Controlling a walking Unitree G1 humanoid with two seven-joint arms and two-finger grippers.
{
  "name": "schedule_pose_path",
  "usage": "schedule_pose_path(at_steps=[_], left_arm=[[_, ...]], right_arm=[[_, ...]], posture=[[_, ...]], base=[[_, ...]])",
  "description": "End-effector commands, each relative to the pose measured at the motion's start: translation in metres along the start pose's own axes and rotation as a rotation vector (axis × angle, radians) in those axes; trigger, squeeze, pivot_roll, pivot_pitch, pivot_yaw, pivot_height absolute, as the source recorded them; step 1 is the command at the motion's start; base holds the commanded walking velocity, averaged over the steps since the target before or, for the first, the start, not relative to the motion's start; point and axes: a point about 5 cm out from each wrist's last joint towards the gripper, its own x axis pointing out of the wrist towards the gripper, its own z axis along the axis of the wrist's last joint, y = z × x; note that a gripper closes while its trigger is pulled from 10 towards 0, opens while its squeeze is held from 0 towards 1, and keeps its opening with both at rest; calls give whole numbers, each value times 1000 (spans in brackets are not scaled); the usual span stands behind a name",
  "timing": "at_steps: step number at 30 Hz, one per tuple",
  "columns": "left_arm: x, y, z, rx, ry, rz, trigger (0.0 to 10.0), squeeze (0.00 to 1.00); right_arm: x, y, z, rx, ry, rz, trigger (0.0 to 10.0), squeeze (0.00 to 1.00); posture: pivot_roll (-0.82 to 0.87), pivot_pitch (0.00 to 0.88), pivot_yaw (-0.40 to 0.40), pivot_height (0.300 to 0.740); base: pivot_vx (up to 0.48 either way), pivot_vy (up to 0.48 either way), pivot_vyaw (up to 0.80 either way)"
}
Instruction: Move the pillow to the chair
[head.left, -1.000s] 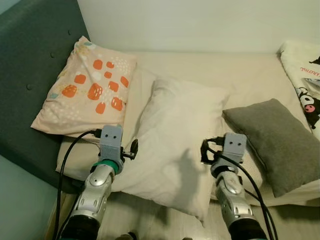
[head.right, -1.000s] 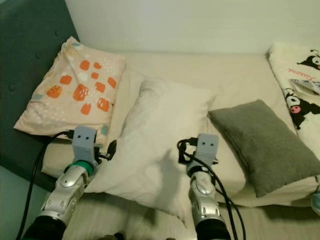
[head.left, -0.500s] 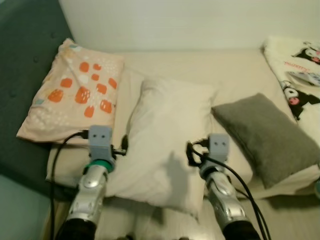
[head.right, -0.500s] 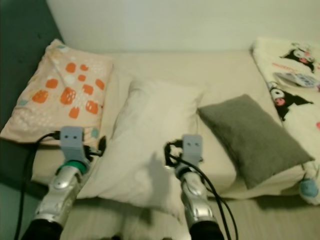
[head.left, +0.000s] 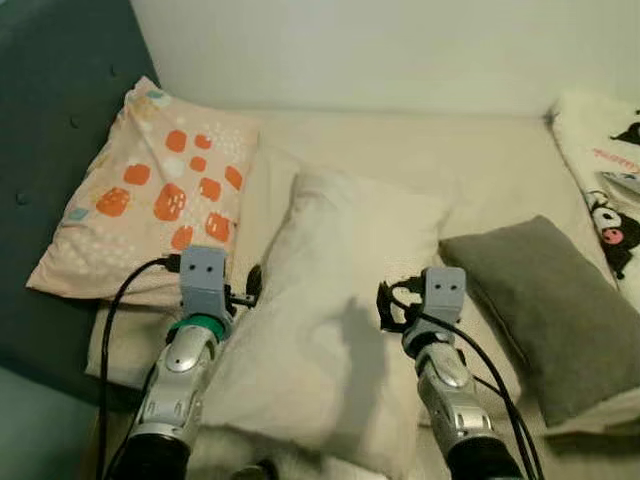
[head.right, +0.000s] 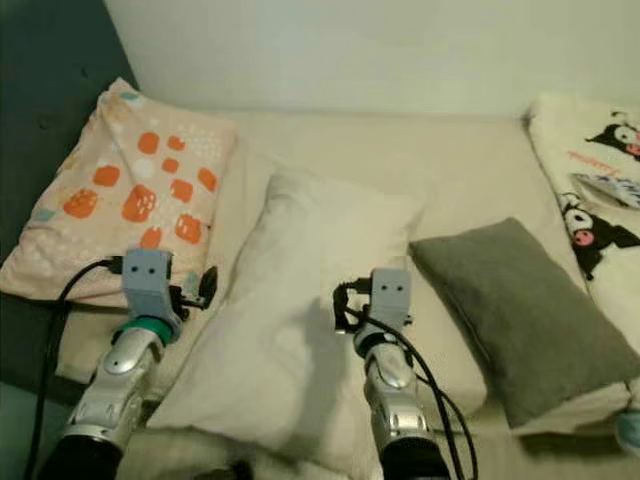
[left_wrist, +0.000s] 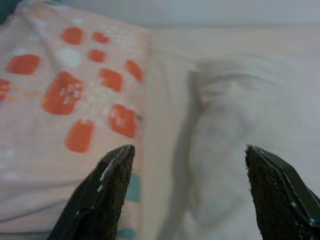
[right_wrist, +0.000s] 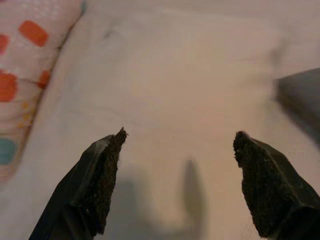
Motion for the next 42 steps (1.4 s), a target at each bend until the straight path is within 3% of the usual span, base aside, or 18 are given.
schedule_pose_path(at_steps=[1, 21, 42], left_arm=[[-2, -3, -4, -8, 15, -13, 10000, 0], [-4, -7, -9, 11, 41, -38, 10000, 0], [-7, 0, -16, 2, 70, 10, 10000, 0]], right_arm=[[-5, -7, -10, 6, 39, -27, 10000, 0], [-8, -10, -15, 22, 64, -45, 10000, 0], [-9, -10, -16, 29, 72, -42, 10000, 0]], posture=[[86, 54, 81, 740], [82, 52, 89, 740], [81, 50, 85, 640]], base=[[315, 0, 0], [59, 0, 0], [0, 0, 0]])
